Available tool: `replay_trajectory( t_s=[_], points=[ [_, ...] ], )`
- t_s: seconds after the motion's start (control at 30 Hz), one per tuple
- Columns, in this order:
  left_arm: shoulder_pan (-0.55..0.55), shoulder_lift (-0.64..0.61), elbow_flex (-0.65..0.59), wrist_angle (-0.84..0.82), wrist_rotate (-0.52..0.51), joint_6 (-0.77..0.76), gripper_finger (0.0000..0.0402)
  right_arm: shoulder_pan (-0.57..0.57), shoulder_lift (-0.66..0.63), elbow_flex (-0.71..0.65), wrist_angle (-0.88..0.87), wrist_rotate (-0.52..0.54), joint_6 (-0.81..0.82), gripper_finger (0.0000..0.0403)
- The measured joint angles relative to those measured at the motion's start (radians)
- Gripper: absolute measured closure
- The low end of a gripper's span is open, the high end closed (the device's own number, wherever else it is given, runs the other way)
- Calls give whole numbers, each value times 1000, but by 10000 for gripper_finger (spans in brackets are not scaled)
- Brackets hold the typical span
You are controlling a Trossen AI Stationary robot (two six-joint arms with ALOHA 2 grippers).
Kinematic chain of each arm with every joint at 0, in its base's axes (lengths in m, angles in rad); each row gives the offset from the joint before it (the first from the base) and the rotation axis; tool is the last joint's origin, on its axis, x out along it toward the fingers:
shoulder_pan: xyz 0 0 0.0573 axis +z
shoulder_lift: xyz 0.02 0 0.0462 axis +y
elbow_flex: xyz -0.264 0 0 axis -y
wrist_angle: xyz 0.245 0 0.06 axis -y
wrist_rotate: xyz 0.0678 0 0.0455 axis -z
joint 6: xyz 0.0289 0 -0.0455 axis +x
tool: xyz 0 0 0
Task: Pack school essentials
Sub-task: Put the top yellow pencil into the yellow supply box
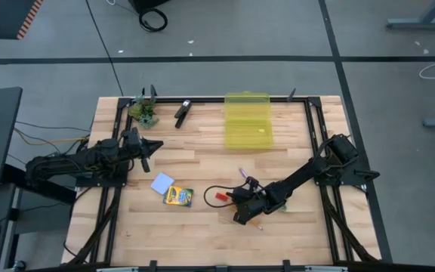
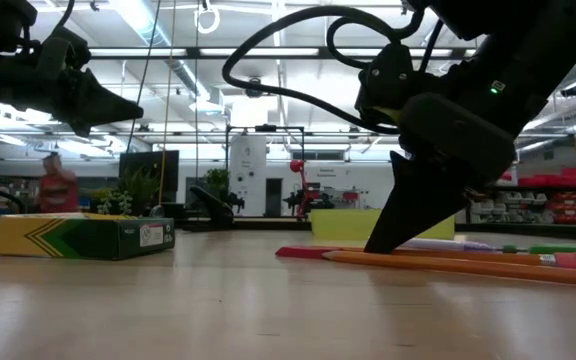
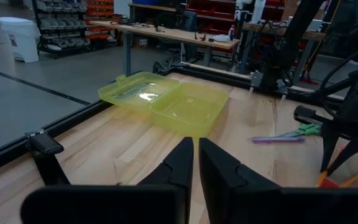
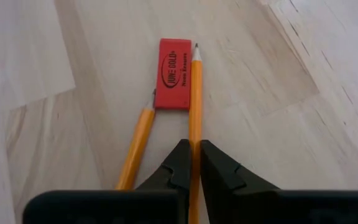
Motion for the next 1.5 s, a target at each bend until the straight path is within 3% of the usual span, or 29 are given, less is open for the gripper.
replay_trajectory(
  t_s=[0.33, 0.93, 1.3, 1.5],
  points=[
    [0, 0, 0, 0, 0, 0, 376, -1, -3, -2, -2, 4, 3, 374],
    [0, 0, 0, 0, 0, 0, 375, -9, -136, -5, -106, 27, -52, 374],
    [0, 0, 0, 0, 0, 0, 366, -102, -232, -4, -215, 34, -229, 374],
    [0, 0, 0, 0, 0, 0, 373, -184, -274, -4, -229, -30, -391, 374]
  ],
)
